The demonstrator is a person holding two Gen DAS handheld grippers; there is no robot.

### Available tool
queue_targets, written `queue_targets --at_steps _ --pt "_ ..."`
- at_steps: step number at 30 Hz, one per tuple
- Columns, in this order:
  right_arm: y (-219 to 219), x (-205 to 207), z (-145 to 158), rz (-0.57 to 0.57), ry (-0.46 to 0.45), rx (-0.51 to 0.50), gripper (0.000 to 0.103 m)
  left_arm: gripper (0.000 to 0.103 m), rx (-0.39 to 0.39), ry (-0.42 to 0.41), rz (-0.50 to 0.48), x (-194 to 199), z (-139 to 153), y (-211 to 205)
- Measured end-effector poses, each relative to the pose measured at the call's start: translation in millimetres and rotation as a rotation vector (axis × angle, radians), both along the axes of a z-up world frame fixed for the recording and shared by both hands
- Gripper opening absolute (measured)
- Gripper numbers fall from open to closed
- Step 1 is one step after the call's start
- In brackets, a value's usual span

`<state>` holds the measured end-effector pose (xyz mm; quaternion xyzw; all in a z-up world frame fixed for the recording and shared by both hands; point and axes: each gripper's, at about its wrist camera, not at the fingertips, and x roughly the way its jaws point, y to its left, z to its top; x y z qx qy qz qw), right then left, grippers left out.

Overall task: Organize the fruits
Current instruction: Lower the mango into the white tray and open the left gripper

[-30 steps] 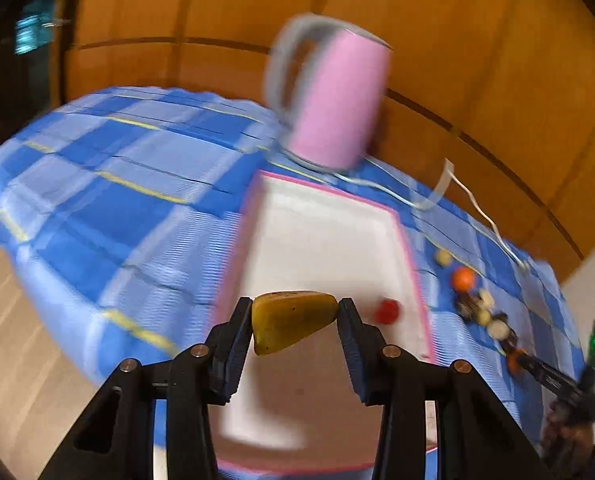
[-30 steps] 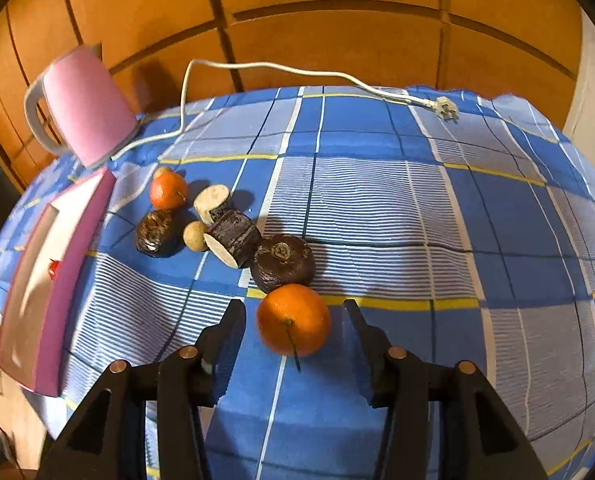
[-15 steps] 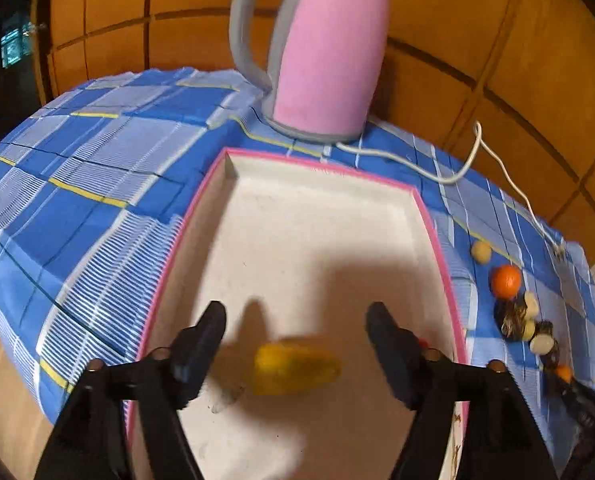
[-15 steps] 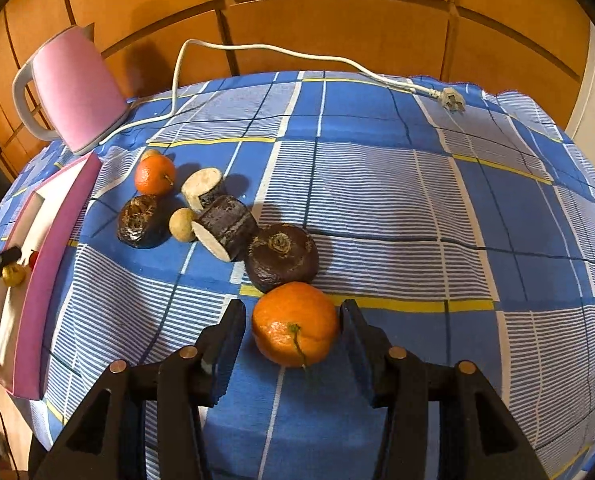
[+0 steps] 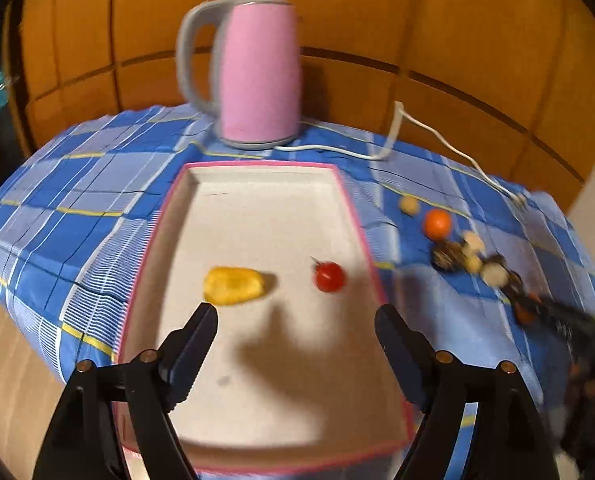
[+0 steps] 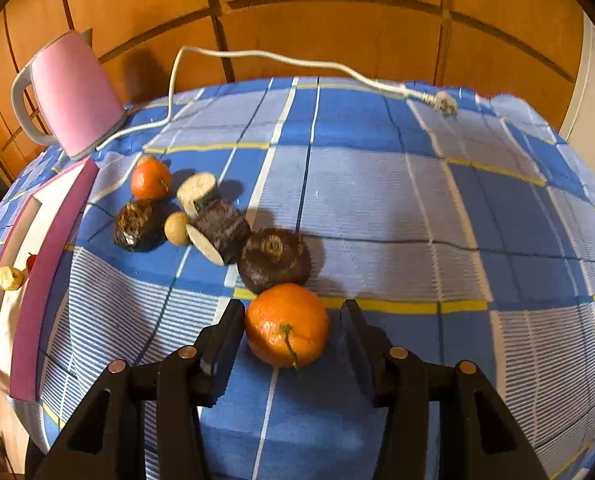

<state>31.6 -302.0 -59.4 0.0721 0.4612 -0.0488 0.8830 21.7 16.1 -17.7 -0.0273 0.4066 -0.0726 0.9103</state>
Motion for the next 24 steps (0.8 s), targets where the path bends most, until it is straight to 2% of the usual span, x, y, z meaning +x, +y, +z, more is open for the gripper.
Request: queue_targets --at_steps 2,7,9,17,19,20,24 --pt "4 0 10 0.016 -0.033 -0.050 0.055 0.082 0.013 -0.008 -0.047 -10 3 -7" --pt "29 16 32 0.204 -0.090 -0.087 0.054 0.082 0.008 0.005 -0.109 -21 6 -14" --pt "36 32 28 0.271 -0.061 -0.091 0.054 0.082 0.007 0.005 -0.119 -24 8 -13" --pt "51 71 0 0.403 0.071 -0.188 0.054 0.080 0.004 0.006 -0.097 -30 9 1" --pt "56 73 -7 0.431 0.094 -0.235 0.045 0.080 -0.009 0.014 -0.088 -29 9 6" --pt "57 71 -6 0.440 0.087 -0.249 0.036 0.080 -0.012 0.014 -0.080 -29 8 8" --pt "58 66 -1 0.443 0.063 -0.264 0.034 0.077 -0.025 0.022 -0.055 -27 7 16"
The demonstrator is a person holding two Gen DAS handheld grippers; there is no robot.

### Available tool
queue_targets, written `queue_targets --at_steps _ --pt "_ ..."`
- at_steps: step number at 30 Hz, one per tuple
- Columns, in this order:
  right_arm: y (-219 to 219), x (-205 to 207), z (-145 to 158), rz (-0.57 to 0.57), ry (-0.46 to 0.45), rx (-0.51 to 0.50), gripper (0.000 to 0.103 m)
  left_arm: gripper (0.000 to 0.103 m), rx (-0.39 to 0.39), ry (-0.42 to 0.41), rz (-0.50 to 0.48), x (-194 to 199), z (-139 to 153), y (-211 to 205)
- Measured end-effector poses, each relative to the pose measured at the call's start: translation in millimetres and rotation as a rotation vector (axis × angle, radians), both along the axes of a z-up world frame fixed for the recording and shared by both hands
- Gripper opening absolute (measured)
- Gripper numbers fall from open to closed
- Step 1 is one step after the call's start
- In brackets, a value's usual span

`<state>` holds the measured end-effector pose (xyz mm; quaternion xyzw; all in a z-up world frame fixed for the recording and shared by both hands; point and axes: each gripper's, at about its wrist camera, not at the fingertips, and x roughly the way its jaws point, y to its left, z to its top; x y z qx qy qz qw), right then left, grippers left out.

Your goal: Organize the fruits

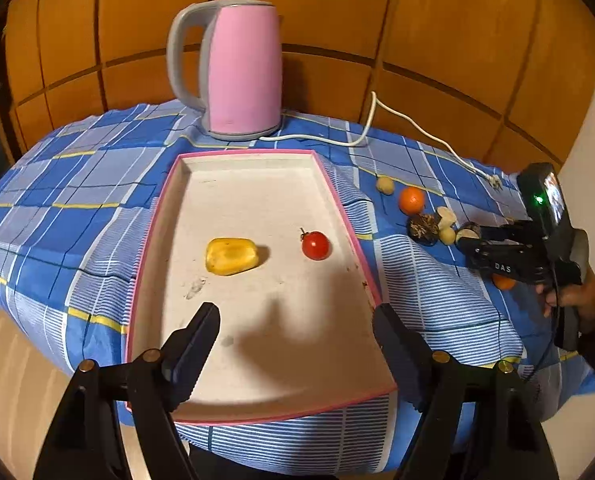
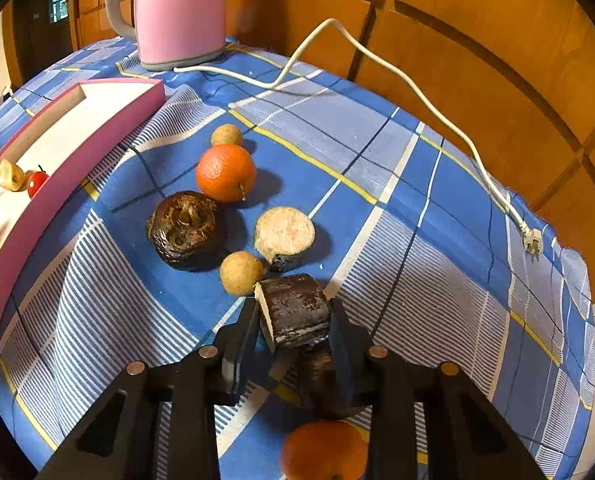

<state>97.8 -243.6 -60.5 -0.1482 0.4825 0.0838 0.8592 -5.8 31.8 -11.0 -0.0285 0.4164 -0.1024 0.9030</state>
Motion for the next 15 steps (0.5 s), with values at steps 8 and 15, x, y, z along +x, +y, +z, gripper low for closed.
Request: queue_targets --at_steps 8,15 --pt "8 -15 37 -0.023 -0.092 0.077 0.034 0.077 0.009 -0.005 0.031 -6 0 11" --pt "77 -28 56 0.158 -0.042 0.281 0.034 0.077 0.003 -0.029 0.110 -7 11 34"
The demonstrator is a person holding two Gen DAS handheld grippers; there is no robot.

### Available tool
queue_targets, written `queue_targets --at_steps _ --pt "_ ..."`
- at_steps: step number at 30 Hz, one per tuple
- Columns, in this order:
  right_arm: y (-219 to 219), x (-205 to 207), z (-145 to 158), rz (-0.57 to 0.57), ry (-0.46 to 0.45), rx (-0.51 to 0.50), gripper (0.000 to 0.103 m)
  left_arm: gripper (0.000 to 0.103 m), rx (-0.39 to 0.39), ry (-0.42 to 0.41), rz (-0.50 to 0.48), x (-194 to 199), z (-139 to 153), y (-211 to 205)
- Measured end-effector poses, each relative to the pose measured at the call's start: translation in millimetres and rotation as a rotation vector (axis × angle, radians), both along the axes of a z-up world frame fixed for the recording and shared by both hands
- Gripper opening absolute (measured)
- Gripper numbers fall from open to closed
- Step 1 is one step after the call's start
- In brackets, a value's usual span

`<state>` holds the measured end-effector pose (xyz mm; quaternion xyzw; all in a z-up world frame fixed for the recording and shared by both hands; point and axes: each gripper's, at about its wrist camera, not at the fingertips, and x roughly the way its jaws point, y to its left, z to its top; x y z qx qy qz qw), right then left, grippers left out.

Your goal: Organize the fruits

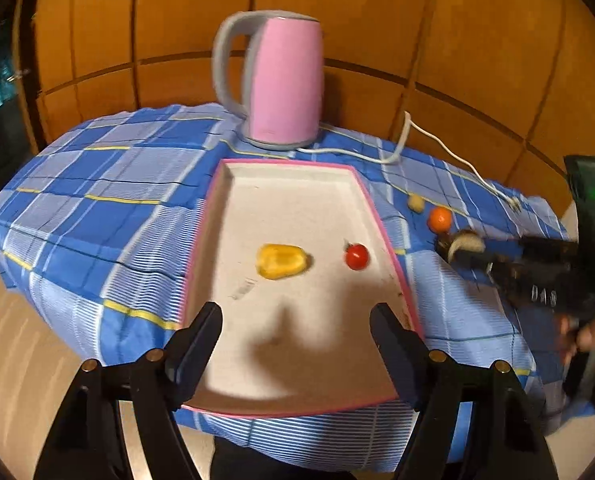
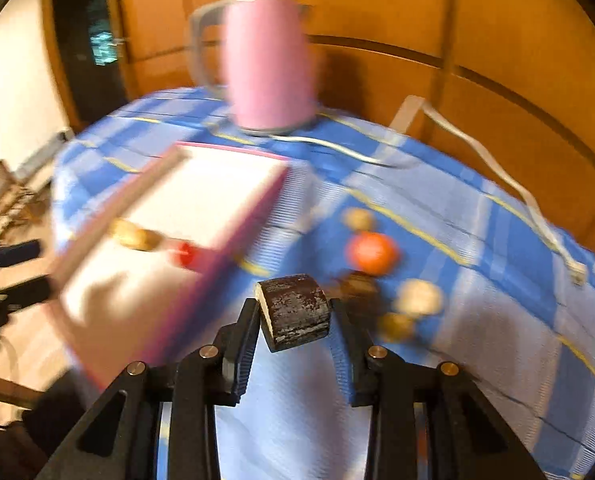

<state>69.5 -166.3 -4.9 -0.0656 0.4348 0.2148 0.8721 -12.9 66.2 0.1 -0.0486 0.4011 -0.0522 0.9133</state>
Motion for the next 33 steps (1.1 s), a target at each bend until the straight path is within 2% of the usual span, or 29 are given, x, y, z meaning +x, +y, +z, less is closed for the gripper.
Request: queue_targets --at_steps 4,8,11,15,18,20,23,28,32,33 --pt "47 -1 -4 0.096 0.059 0.090 0.034 0.077 0.010 -0.025 0.064 0 7 19" --pt "88 2 -17 0.165 0.092 0.072 0.035 0.076 -0.006 -0.022 0.114 3 7 36" --pt "104 5 -30 0.168 0.109 0.037 0.035 0.076 -0.014 -0.018 0.118 4 6 39" --pt "103 6 -37 0.134 0.120 0.047 0.043 0.076 0.000 -0.015 0.091 4 4 31" --pt "89 2 -29 0.087 0.093 0.065 0.043 0.076 -0.005 -0.018 0.058 4 5 23" --pt "72 -3 -18 0.047 0.078 0.114 0.043 0.076 -0.006 -0.020 0.032 5 6 16" --pt "34 -14 -6 -0.059 0.053 0.170 0.043 0.076 0.017 -0.024 -0.041 10 10 -7" --pt "-37 -41 -3 -0.267 0.029 0.160 0.043 0.075 0.067 -0.040 -0.189 20 19 -55" --pt "-85 -58 -4 -0.411 0.022 0.130 0.043 0.065 0.091 -0.022 -0.282 36 18 -93" --pt "-95 -62 -5 -0.440 0.024 0.133 0.043 0.060 0.082 -0.010 -0.310 41 17 -101"
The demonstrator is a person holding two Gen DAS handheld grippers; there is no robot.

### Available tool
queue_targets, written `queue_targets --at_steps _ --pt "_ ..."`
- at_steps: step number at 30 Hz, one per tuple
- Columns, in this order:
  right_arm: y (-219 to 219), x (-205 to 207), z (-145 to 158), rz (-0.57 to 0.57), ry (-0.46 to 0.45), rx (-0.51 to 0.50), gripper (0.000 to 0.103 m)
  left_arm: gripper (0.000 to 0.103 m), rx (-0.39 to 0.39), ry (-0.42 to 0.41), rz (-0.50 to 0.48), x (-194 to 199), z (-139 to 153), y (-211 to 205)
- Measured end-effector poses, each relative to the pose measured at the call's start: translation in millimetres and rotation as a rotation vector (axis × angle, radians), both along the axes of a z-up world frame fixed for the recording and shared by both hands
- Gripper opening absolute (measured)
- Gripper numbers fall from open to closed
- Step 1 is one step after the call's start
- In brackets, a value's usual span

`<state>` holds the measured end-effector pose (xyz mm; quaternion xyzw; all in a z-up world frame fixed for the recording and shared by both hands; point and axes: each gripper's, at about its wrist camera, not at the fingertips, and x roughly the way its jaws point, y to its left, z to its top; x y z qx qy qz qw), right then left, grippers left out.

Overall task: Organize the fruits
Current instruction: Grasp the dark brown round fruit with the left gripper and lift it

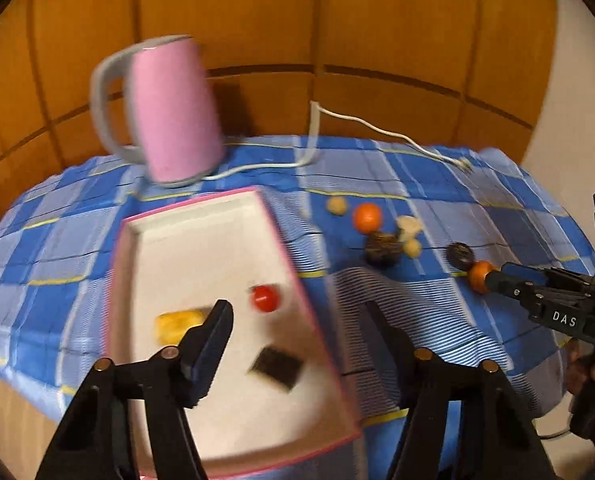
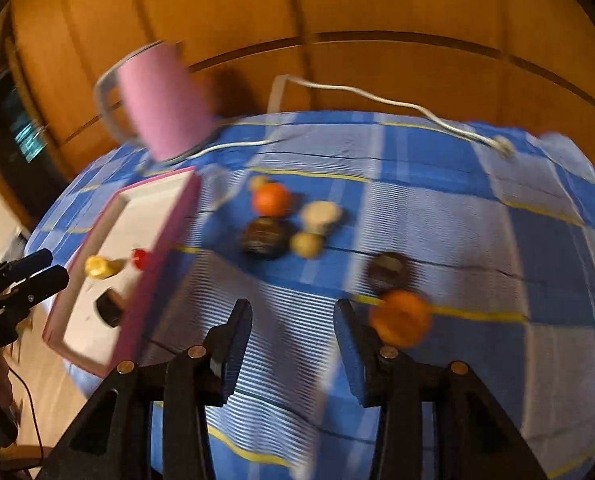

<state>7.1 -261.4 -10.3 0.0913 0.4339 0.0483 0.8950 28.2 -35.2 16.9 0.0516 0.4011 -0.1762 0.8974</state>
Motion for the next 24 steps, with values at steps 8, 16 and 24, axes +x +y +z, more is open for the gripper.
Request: queue_targets --at_steps 8,16,24 --pt "-29 -15 -2 -0.108 -0.016 -0.015 0.043 0.042 -0.009 0.100 -0.096 51 -18 -65" --pt "-47 -26 1 -0.139 -0.021 -0.021 0.043 0.045 0.017 0.192 -0.150 94 -51 -126" --pt "-63 -33 -2 -0.178 -0.018 -0.017 0.043 0.074 0.078 0.148 -0.098 118 -75 -144"
